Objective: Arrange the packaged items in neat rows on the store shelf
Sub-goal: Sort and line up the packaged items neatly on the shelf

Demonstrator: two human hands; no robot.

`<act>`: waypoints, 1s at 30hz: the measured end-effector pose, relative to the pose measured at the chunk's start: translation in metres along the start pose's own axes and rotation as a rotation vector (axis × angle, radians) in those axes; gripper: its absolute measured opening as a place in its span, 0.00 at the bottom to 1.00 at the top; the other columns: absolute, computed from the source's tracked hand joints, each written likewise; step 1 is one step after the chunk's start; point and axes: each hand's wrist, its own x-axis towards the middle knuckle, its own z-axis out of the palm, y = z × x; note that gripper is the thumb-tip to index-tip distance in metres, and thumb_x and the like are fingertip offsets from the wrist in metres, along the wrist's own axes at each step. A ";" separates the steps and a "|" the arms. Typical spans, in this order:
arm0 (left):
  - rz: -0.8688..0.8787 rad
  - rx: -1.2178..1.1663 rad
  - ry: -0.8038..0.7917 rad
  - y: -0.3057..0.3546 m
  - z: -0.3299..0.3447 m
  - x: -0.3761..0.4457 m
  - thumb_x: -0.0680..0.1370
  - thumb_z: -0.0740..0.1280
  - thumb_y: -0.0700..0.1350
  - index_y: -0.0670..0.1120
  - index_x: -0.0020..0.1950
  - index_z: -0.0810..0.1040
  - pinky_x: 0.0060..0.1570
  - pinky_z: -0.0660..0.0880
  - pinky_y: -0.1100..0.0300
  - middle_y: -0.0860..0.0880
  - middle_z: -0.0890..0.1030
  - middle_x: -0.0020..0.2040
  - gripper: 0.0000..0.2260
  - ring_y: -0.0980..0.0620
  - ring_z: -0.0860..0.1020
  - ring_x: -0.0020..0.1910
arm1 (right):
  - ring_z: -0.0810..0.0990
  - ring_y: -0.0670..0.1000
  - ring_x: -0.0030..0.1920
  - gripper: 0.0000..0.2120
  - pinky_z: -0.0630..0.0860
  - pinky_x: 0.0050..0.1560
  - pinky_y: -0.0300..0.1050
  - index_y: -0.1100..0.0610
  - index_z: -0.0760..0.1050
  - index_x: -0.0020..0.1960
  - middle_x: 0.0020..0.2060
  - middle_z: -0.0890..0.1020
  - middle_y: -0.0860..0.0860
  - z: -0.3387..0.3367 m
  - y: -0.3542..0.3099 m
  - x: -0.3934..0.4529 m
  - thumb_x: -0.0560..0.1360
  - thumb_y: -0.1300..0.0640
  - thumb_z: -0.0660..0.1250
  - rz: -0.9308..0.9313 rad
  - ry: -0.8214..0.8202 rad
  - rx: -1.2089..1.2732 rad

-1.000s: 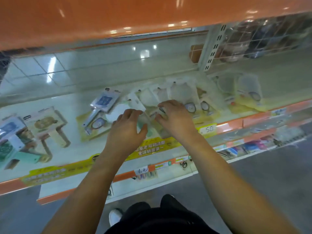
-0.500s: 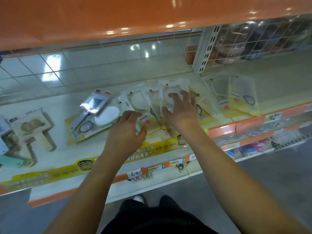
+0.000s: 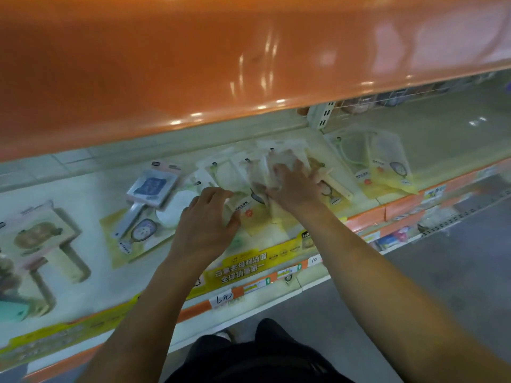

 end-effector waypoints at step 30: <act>0.156 -0.025 -0.075 0.073 0.045 0.036 0.72 0.58 0.57 0.47 0.60 0.75 0.52 0.74 0.50 0.47 0.75 0.59 0.23 0.43 0.76 0.54 | 0.75 0.64 0.53 0.19 0.72 0.52 0.56 0.48 0.78 0.56 0.57 0.77 0.53 -0.014 0.080 -0.021 0.66 0.51 0.67 -0.071 0.481 0.182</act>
